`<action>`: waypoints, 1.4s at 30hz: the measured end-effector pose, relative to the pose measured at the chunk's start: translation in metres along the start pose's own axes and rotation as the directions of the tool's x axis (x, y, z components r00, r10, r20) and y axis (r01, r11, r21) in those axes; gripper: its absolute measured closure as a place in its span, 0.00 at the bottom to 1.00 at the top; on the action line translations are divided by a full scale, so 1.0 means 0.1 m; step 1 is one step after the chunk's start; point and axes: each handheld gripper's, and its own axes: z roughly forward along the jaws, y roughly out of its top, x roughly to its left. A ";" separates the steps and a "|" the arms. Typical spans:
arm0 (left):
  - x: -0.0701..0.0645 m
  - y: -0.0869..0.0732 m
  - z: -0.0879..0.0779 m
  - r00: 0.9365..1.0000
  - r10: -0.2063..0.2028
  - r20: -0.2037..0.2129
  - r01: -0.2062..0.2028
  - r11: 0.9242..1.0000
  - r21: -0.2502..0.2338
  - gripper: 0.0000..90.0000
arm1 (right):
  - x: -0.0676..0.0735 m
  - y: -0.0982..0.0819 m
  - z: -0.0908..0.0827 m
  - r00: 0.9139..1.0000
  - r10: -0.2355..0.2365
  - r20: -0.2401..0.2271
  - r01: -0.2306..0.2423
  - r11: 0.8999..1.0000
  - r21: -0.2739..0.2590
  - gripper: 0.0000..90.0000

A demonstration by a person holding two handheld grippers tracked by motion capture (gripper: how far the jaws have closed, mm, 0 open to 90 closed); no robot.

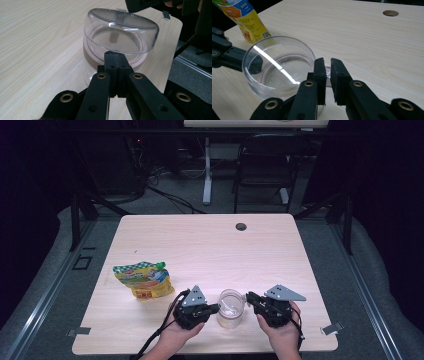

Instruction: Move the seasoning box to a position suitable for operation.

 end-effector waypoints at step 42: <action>-0.02 0.36 -0.05 0.999 0.033 0.017 -0.033 0.999 -0.019 1.00 | 0.20 -0.16 -0.16 0.993 -0.113 -0.033 0.115 0.990 0.079 0.66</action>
